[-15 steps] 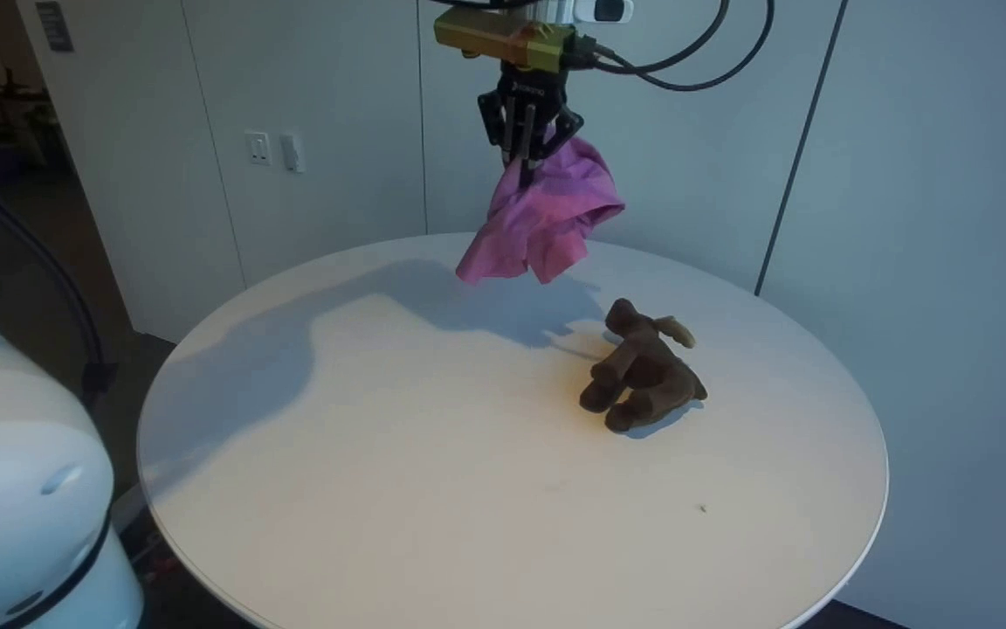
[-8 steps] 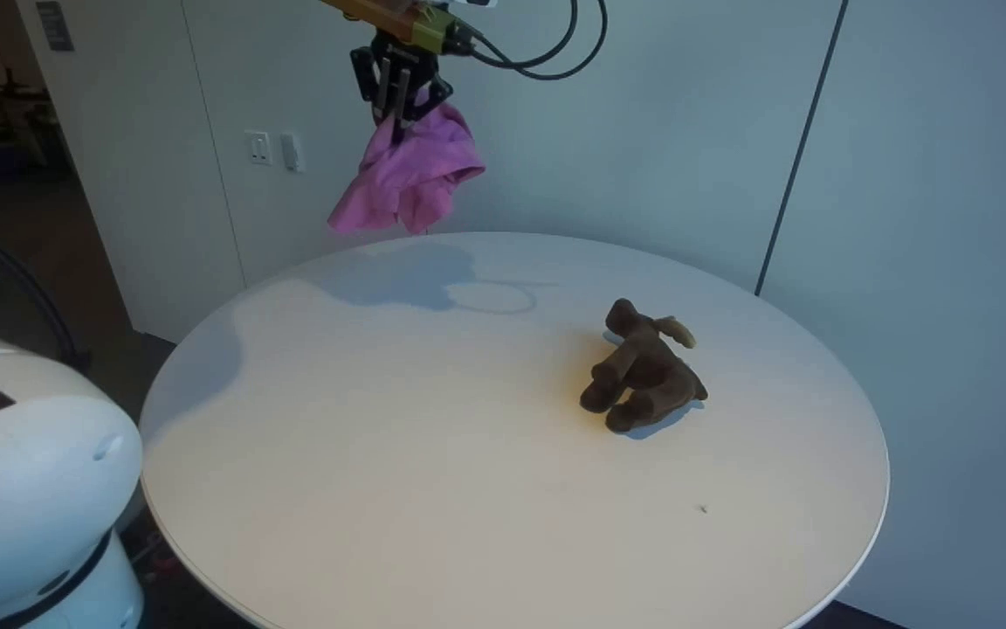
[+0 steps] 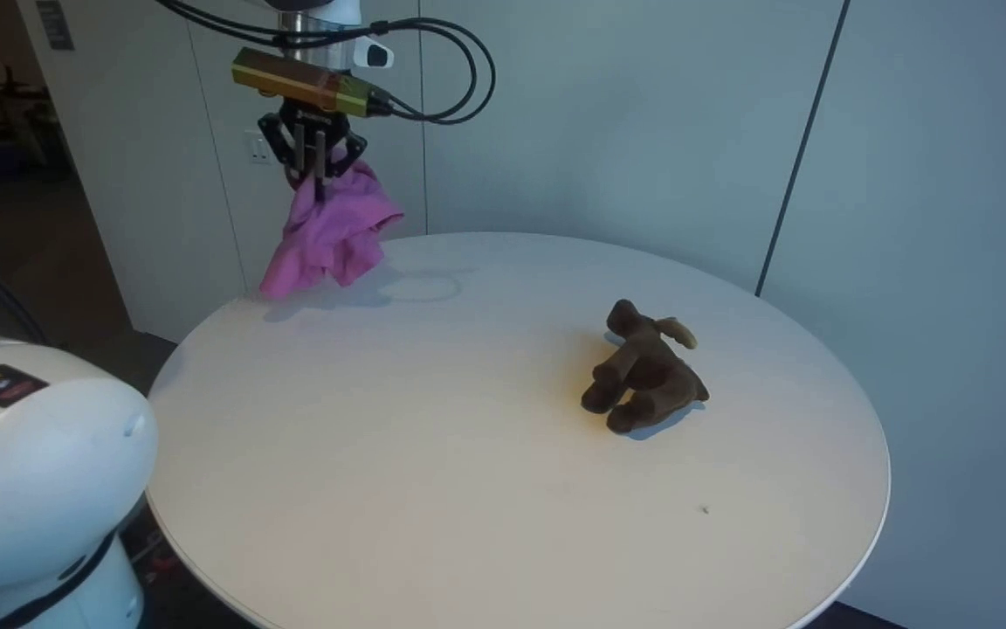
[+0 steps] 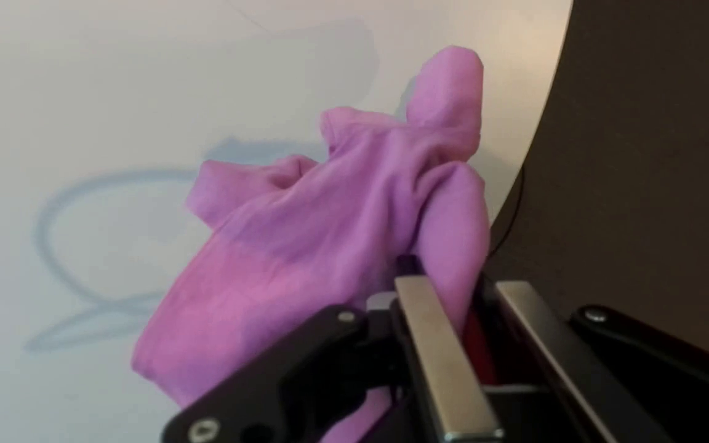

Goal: Move the items on the table to the left

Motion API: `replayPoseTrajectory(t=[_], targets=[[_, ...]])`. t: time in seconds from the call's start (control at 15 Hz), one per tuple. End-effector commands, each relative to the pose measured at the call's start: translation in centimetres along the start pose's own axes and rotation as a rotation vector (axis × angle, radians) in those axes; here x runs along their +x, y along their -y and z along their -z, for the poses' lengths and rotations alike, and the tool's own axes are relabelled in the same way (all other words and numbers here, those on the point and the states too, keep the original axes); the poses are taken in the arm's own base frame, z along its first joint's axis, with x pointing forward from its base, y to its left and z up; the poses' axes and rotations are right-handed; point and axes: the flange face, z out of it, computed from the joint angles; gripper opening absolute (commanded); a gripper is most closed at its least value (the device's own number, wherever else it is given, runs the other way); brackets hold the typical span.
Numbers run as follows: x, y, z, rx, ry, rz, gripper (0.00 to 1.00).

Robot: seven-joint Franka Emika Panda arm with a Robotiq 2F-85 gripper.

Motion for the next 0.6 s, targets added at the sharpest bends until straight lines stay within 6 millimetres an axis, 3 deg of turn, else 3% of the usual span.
replayPoseTrajectory(t=[0.0, 0.13, 0.27, 0.4, 0.53], targets=[[-0.8, 0.5, -2.2, -0.028, 0.018, 0.038, 0.52], [-0.6, 0.0, -1.5, -0.077, -0.020, 0.038, 0.66], [0.5, -2.6, 1.8, -0.139, -0.119, -0.016, 0.81], [0.6, -7.5, 4.9, -0.227, -0.173, -0.060, 0.96], [-0.4, -12.9, 6.5, -0.335, -0.201, -0.106, 1.00]])
